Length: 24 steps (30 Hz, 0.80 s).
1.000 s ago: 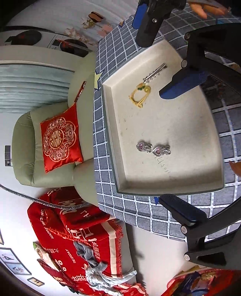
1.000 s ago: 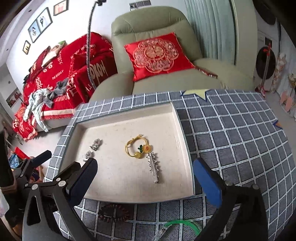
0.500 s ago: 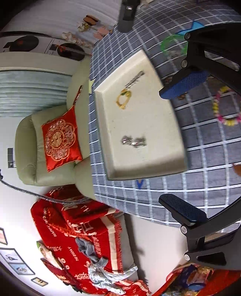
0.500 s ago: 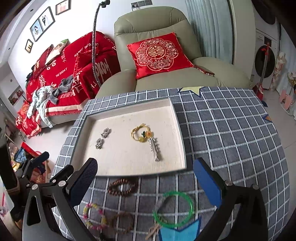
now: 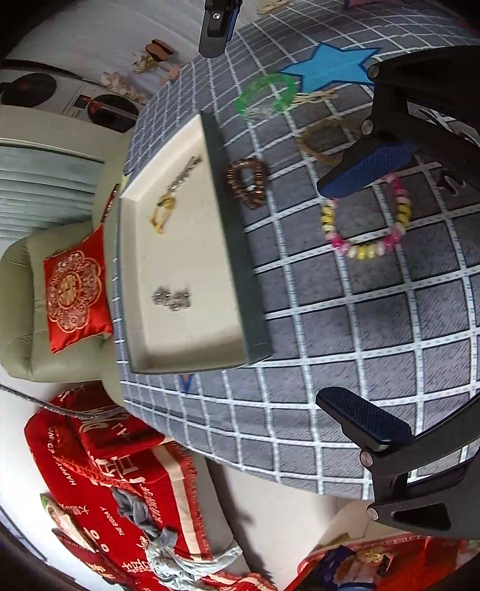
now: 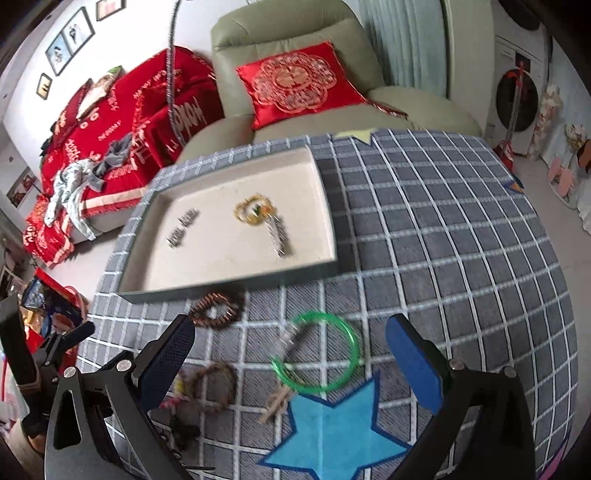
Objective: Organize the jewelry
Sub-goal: 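Move both tools back toward the green bangle and pastel beaded bracelet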
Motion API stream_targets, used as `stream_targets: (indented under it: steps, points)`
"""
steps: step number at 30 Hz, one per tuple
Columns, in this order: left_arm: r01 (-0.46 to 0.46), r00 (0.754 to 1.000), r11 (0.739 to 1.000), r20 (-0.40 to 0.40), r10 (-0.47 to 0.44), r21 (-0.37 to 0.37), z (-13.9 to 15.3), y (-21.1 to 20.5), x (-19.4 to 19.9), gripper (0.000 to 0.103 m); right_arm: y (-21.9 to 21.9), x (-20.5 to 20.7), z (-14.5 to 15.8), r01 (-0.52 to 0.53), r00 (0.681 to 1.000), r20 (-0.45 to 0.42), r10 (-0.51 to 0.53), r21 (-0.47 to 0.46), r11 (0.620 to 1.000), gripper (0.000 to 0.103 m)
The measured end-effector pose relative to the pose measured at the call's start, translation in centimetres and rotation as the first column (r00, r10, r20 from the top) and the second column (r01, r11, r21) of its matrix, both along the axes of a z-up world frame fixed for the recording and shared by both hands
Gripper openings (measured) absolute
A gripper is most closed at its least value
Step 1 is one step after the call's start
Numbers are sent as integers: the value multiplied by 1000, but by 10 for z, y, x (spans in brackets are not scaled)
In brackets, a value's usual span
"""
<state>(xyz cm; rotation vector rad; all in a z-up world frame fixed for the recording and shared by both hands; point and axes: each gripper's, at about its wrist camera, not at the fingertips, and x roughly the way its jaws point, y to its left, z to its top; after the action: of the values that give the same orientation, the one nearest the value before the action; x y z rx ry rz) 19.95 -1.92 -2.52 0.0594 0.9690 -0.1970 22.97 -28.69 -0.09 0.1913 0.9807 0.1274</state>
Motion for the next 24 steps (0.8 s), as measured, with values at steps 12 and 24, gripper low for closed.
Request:
stream_targets:
  steps: [12, 24]
  points:
    - [-12, 998, 1000, -58, 12, 9, -21, -5, -4, 103, -27, -1, -38, 114, 989, -97, -112, 13, 993, 103]
    - [15, 998, 999, -67, -13, 30, -33, -11, -4, 102, -26, 6, -71, 176, 974, -136, -183, -60, 983, 78]
